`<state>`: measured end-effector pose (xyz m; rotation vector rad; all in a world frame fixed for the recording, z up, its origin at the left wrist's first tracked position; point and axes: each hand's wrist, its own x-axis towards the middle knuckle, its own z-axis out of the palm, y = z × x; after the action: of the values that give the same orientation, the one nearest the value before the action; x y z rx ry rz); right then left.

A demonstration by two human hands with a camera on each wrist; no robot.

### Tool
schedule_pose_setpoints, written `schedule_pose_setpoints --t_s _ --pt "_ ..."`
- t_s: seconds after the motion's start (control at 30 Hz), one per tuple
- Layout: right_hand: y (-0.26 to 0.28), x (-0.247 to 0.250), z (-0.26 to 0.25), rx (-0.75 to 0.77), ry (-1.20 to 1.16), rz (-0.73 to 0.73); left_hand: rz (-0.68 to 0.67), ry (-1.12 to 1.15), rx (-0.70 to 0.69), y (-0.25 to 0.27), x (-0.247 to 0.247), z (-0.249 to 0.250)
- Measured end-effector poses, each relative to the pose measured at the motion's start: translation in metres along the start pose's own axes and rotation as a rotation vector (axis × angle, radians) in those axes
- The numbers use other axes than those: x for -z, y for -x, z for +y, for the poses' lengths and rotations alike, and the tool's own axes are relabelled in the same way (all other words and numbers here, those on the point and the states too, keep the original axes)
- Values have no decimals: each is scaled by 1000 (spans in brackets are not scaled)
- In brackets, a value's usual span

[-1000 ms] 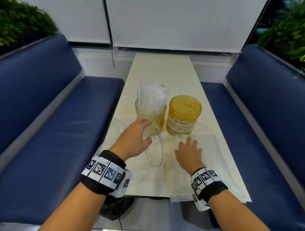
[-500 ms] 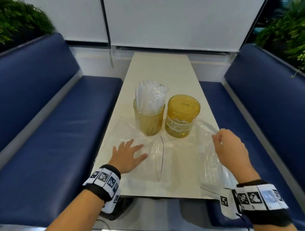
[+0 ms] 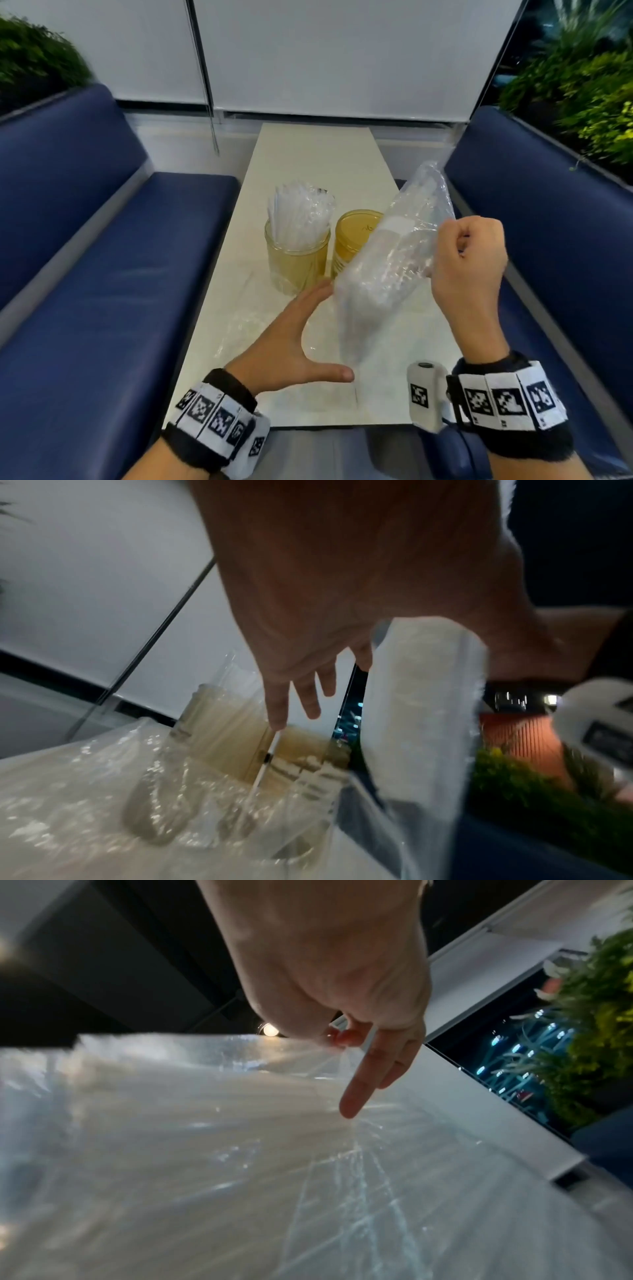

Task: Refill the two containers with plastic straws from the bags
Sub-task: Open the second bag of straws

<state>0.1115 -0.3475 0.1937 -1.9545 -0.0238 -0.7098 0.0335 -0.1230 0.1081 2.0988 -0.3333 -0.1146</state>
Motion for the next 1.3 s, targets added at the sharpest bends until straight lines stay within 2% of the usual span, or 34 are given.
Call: schedule_pose_setpoints --t_s 0.1,0.2,0.23,0.3,0.4,0.43,0.5,0.53,0.6,0.63,0.7,0.77,0.83,0.87,0.93,0.97,1.0,1.03,1.1,1.13,1.2,1.3 --pt "6 -15 -12 -122 -160 -7 185 70 -84 3 6 19" --pt "14 -19 -21 -228 -219 -44 444 193 -132 -1 12 26" --pt "16 -19 -21 -226 -184 -64 508 227 -147 -1 17 30" --pt "17 -18 -21 -109 12 -54 575 193 -194 -1 32 40" --pt "15 -12 -36 173 155 48 544 45 -259 2 63 68" --pt "14 -11 -44 296 129 30 516 -35 -272 2 73 77" --pt "12 -14 -60 486 -20 -125 426 -220 -260 2 89 92" --pt "12 -17 -68 510 -115 -216 367 -294 -238 1 97 98" --pt "11 -24 -76 443 -300 -341 276 -408 -196 -1 111 103" --pt "12 -27 -77 397 -364 -344 252 -483 -185 -1 117 105" --pt "17 -37 -71 314 -414 -250 236 -651 -174 -2 123 104" --pt "27 -50 -58 226 -421 -162 286 -723 -188 -1 125 101" --pt "36 -63 -42 154 -410 -112 373 -649 -187 6 126 95" --pt "40 -68 -34 121 -390 -96 461 -556 -187 10 127 86" --pt "44 -74 -18 71 -374 -89 749 -322 -177 20 129 56" --pt "46 -75 -12 57 -374 -104 880 -216 -115 27 128 33" --pt "49 -76 -6 51 -365 -127 940 -160 19 33 125 1" --pt "53 -76 0 47 -341 -147 882 -175 221 39 118 -33" --pt "57 -74 10 40 -305 -165 524 -273 581 50 95 -99" --pt "58 -72 14 26 -301 -155 377 -300 664 54 80 -126" --pt "53 -67 17 -4 -296 -116 238 -304 739 57 55 -152" --pt "34 -52 8 20 -267 -33 180 -321 735 54 32 -146"
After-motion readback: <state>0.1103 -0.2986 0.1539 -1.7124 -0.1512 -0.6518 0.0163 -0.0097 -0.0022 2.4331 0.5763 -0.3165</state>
